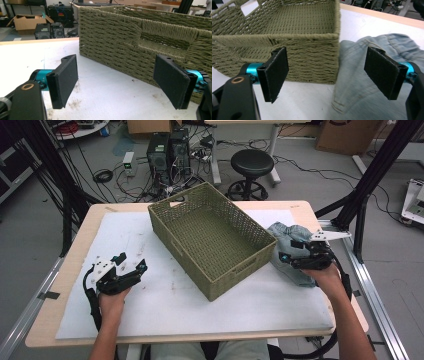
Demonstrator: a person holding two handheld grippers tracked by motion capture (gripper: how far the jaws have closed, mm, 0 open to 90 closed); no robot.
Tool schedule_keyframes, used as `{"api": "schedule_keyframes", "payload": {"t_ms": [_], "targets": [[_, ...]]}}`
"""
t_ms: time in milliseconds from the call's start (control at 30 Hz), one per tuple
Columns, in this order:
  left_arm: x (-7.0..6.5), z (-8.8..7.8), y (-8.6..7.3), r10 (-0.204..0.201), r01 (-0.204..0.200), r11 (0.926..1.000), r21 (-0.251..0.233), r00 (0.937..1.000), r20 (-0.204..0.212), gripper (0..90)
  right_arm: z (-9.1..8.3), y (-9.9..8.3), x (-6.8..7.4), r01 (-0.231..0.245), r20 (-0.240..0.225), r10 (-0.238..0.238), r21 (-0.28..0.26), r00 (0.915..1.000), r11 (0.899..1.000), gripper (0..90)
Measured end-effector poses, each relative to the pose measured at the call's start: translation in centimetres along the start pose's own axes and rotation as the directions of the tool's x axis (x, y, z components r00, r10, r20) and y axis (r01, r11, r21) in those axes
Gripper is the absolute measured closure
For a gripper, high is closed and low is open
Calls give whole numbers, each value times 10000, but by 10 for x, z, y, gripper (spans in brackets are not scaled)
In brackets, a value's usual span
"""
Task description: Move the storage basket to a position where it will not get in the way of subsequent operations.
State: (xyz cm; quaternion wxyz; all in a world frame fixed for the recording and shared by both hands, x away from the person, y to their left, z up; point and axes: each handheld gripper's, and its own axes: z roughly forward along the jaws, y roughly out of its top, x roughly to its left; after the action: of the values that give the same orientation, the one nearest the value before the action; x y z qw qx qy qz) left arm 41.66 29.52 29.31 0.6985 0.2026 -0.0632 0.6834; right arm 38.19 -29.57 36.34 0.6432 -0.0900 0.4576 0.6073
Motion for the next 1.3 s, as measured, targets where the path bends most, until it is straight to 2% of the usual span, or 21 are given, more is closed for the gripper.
{"api": "schedule_keyframes", "payload": {"t_ms": [200,300,367,533,600,700,733,800,1000,1133,1300], "targets": [[-1,-6,1,-42,45,9998,177,9999,-155,203,20,6,5,332,-342,-322,277,9989,9991,197],[-2,-10,2,-147,155,9996,251,9995,-289,203,27,7,5,343,-462,-325,391,9984,9986,197],[-2,-13,3,-142,150,9997,212,9992,-361,203,37,9,7,547,-554,-519,501,9971,9972,197],[-3,-15,3,-148,156,9997,205,9991,-400,203,44,10,6,521,-653,-482,583,9967,9969,194],[-3,-16,3,-145,155,9996,254,9991,-405,203,46,11,10,655,-594,-618,625,9963,9959,195],[-4,-18,4,-123,134,9996,268,9991,-410,203,48,12,19,906,-1035,-827,749,9912,9931,218],[-4,-18,4,-123,134,9996,268,9991,-410,203,48,12,19,906,-1035,-827,749,9912,9931,218],[-5,-20,5,-118,127,9997,217,9991,-419,203,49,13,30,1169,-1226,-1065,805,9867,9899,218],[-1,-22,9,-334,338,9994,88,9988,-368,203,50,9,44,1260,-1642,-1136,669,9799,9898,231],[2,-23,12,-531,533,9986,59,9981,-323,203,52,8,55,1188,-2135,-1037,594,9714,9911,252],[3,-24,17,-585,585,9983,-28,9981,-211,203,57,8,68,1389,-2610,-1189,591,9580,9885,266]]}}
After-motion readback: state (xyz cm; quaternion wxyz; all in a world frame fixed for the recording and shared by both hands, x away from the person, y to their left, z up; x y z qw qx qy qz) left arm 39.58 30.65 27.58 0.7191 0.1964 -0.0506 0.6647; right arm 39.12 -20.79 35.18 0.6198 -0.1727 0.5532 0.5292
